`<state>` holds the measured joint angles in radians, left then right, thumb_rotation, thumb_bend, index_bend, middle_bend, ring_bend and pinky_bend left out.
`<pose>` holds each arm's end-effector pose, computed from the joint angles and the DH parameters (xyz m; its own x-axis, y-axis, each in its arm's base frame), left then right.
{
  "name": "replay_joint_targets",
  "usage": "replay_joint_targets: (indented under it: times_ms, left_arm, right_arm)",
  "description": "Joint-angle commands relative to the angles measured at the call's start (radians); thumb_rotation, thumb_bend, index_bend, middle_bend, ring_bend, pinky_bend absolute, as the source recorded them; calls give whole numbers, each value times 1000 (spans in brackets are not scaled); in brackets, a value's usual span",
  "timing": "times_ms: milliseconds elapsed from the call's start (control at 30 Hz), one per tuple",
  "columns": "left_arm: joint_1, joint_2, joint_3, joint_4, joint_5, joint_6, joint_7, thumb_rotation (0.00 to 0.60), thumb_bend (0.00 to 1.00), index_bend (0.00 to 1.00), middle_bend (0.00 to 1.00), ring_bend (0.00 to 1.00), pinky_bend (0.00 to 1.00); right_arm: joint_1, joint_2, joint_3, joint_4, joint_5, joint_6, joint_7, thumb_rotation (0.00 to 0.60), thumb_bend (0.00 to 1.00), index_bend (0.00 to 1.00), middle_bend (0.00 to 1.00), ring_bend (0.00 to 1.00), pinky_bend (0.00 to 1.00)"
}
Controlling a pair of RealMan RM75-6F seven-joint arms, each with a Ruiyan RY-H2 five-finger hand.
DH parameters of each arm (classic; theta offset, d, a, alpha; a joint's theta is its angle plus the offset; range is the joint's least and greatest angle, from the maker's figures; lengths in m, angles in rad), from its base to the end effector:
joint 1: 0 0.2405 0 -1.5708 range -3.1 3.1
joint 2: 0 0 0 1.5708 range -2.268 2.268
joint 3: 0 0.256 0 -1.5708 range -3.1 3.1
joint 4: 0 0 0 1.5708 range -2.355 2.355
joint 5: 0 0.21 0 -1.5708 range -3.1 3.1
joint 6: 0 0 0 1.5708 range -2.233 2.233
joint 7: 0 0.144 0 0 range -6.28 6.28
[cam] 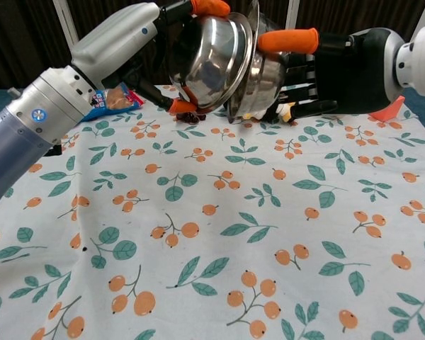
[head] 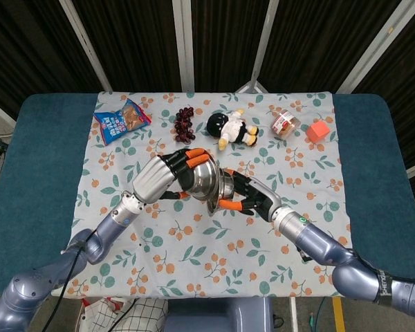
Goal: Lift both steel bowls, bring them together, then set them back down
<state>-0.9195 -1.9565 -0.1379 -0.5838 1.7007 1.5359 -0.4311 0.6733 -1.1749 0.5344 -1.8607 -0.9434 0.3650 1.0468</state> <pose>-0.0859 0.3763 -0.0243 0.0807 -0.1572 0.9843 0.5725 -0.8011 -0.1749 -0.0861 -0.3352 0.0630 -0.7944 -0.5608 0.2336 -0.5266 0.4441 -0.7249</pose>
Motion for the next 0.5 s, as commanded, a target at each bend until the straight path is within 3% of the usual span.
replay_joint_targets:
  times_ms: [33,500]
  left_arm:
    - [-8,-9,1,9,-1,0,-1,600,431,553,729,554,658]
    - [1,-2,18,20,5,81,-26,600,432,555,731,554,658]
  right_arm:
    - [-7,1,5,-11,4,1,-3,600,336,820,741,782,986]
    - [-36,10,37,36,20,-5,-15,600,342,820,741,782,986]
